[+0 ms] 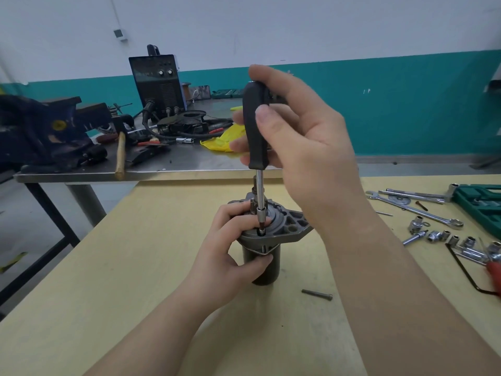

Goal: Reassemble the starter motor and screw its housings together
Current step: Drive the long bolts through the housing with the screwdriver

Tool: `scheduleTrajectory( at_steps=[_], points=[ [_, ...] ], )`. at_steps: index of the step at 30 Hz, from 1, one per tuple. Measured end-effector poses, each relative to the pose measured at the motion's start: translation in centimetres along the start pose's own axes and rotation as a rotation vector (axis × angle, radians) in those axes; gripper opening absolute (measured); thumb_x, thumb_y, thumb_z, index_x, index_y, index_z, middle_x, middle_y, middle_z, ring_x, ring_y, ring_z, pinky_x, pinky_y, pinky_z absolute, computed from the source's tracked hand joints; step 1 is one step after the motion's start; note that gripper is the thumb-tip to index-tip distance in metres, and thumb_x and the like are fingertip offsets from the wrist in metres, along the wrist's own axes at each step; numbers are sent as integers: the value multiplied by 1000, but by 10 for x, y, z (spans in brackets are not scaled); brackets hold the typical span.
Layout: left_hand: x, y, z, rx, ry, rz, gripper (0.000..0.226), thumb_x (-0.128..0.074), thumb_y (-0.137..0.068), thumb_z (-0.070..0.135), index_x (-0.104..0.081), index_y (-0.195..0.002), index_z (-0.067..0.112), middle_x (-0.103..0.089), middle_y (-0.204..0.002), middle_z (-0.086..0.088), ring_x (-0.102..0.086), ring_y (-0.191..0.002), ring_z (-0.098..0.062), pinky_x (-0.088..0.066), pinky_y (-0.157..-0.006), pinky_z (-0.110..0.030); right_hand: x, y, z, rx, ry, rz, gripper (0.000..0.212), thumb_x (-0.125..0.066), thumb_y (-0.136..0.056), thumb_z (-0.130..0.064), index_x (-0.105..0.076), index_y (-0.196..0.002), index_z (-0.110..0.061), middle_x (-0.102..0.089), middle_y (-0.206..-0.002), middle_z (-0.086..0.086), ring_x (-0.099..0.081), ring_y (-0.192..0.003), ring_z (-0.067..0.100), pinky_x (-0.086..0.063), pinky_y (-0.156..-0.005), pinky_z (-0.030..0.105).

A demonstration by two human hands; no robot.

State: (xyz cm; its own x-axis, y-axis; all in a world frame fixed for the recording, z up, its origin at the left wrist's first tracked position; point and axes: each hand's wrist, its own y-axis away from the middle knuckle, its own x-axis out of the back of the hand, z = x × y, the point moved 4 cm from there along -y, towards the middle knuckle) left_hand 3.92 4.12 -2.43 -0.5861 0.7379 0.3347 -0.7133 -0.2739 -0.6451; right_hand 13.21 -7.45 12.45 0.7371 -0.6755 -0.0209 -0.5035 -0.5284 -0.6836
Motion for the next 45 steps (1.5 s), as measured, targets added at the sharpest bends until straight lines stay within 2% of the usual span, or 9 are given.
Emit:
scheduleTrajectory(
  at_steps=[4,8,12,16,21,25,33,40,45],
  points=[
    [0,0,0,7,8,0,53,-81,-80,17,-69,-129,37,-52,-145,2,-44,-149,-33,-46,-115,-59,0,0,-3,81,88,87,36,-74,-98,-13,-64,-124,-36,-68,-77,-11,-73,-74,27,-65,-72,48],
    [-1,1,-1,21,16,-4,51,-81,-80,15,-70,-127,32,-54,-143,-1,-47,-146,-35,-47,-111,-63,-6,3,-2,150,247,187,35,-76,-98,-20,-63,-127,-35,-62,-79,-29,-66,-72,8,-59,-69,25],
    [0,1,-2,6,4,-5,53,-81,-80,15,-70,-129,31,-53,-144,2,-48,-146,-33,-47,-112,-62,-10,2,1,32,49,52,30,-63,-106,-21,-65,-133,-34,-73,-102,-15,-74,-92,24,-66,-82,47],
    [0,0,-2,-8,6,-7,55,-82,-80,15,-69,-130,33,-52,-145,3,-48,-145,-35,-46,-114,-62,-9,3,3,-79,-169,-104,32,-56,-110,-20,-65,-138,-32,-77,-105,10,-77,-88,30,-65,-82,47],
    [0,1,-1,-3,49,-1,52,-85,-79,19,-71,-127,33,-53,-143,-1,-47,-146,-36,-45,-114,-62,-6,2,2,-13,-48,20,49,-74,-100,-16,-61,-145,-31,-65,-78,6,-70,-76,37,-66,-78,53],
    [1,-1,3,19,127,24,31,-81,-92,43,-73,-122,41,-55,-137,1,-49,-142,-33,-47,-113,-57,-7,3,2,64,122,117,40,-72,-102,-23,-65,-140,-32,-66,-82,-6,-70,-78,32,-64,-73,51],
    [0,0,2,72,171,42,31,-79,-93,46,-76,-120,32,-56,-138,1,-53,-138,-35,-46,-114,-61,-4,1,14,-181,-394,-164,43,-61,-106,-18,-61,-148,-24,-73,-101,12,-70,-87,32,-58,-83,45],
    [0,0,-1,69,174,39,29,-79,-91,31,-76,-120,33,-57,-139,-2,-48,-144,-34,-45,-114,-63,-5,-2,10,25,25,64,43,-75,-99,-24,-66,-141,-29,-65,-83,-21,-68,-81,24,-67,-76,48],
    [0,-1,-2,62,172,32,30,-79,-91,28,-76,-121,31,-57,-138,1,-50,-143,-32,-46,-114,-61,-1,-4,11,-90,-192,-66,42,-68,-101,-16,-66,-141,-30,-76,-110,3,-74,-91,27,-62,-83,42]
  ],
)
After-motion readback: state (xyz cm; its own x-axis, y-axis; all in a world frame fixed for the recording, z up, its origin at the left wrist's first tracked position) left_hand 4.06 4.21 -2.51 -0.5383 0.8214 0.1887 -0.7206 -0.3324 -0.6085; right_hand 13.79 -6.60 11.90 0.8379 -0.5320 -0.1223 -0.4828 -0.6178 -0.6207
